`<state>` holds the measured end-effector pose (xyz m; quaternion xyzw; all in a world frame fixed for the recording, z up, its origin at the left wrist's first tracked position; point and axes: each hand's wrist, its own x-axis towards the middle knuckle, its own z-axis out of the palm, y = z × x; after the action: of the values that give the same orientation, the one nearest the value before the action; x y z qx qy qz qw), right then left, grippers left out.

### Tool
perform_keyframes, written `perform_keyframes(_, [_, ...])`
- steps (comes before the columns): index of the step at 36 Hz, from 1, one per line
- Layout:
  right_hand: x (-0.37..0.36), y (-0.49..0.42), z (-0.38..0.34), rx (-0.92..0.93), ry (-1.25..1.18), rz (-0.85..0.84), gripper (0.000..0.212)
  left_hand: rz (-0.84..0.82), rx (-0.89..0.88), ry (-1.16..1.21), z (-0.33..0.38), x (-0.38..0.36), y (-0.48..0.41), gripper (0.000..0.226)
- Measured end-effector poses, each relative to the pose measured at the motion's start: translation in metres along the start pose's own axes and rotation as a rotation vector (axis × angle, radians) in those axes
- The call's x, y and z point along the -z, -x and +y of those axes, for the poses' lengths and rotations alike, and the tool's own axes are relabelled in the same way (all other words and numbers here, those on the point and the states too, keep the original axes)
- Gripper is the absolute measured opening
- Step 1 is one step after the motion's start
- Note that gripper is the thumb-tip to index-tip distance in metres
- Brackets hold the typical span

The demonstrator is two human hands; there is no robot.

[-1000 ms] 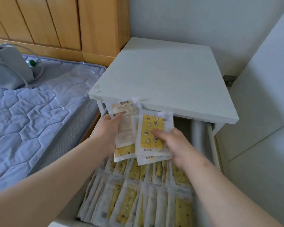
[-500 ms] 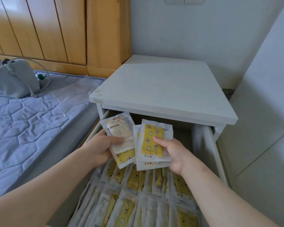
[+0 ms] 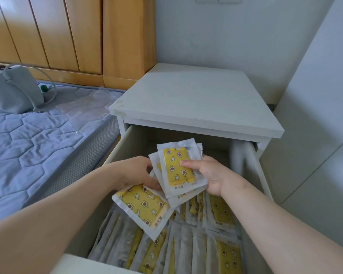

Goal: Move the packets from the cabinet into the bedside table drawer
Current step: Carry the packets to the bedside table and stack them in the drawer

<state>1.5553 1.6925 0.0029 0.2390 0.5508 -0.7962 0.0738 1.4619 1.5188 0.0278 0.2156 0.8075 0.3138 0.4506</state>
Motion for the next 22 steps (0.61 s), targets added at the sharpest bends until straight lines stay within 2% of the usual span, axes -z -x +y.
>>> perform_keyframes(3, [0.005,0.003,-0.001,0.013,0.003,0.049,0.018,0.022,0.016,0.081,-0.005,0.005,-0.001,0.033])
perform_keyframes(5, [0.01,0.004,-0.002,0.046,-0.022,0.113,0.016,0.114,0.025,0.171,-0.01,0.009,-0.002,0.034])
perform_keyframes(8, [0.016,0.007,-0.003,0.109,-0.064,0.223,0.017,0.391,-0.015,0.332,-0.013,0.009,-0.009,0.028])
perform_keyframes(12, [0.022,0.008,-0.003,0.179,-0.061,0.372,0.024,0.816,-0.098,0.355,0.0,-0.001,-0.026,0.028])
perform_keyframes(14, [0.023,0.007,-0.001,0.196,-0.051,0.422,0.03,0.941,-0.124,0.402,0.008,-0.005,-0.038,0.029])
perform_keyframes(17, [0.024,0.001,0.003,0.205,-0.032,0.467,0.033,1.021,-0.093,0.558,0.012,-0.007,-0.062,0.03])
perform_keyframes(22, [0.025,-0.01,0.006,0.214,-0.041,0.465,0.031,0.933,0.0,0.801,0.006,-0.011,-0.104,0.021])
